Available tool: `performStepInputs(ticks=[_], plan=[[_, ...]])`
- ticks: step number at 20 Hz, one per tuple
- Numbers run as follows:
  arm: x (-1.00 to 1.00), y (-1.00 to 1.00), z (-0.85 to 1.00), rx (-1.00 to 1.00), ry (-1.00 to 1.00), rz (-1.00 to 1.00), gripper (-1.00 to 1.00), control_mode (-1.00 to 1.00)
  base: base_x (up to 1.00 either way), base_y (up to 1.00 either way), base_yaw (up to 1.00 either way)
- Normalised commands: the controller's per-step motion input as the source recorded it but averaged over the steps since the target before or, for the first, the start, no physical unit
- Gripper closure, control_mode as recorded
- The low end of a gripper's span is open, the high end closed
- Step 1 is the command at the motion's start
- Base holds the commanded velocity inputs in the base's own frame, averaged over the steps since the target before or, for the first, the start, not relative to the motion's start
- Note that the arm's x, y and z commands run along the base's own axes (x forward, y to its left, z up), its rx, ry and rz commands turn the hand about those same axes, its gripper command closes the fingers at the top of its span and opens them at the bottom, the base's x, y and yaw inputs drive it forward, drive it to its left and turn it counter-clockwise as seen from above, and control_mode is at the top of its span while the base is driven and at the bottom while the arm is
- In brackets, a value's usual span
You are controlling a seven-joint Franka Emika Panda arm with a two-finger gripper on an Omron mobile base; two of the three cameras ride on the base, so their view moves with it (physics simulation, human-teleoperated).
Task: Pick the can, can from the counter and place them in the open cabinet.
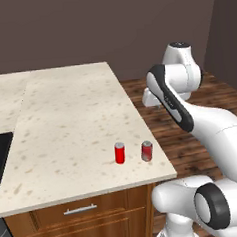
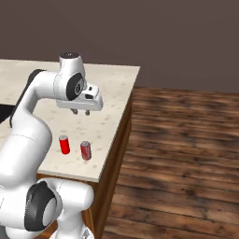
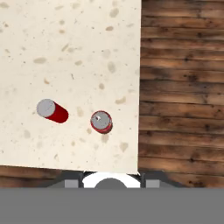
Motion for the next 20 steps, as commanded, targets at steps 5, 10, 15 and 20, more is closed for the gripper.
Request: performStepInputs(ticks=[5, 10, 15, 20], plan=[[-0.12, 0.0, 0.0, 0.0, -0.03, 0.01, -1.0, -1.0, 0.0, 0.0, 0.0], [-0.28, -0.07, -0.05, 0.0, -0.13, 0.03, -1.0, -1.0, 0.0, 0.0, 0.0], [-0.23, -0.15, -0.03, 0.03, -0.11, 0.18, -1.0, -1.0, 0.0, 0.0, 0.0], [-0.12, -0.24, -0.04, 0.11, -0.09, 0.32, -1.0, -1.0, 0.0, 0.0, 0.0]])
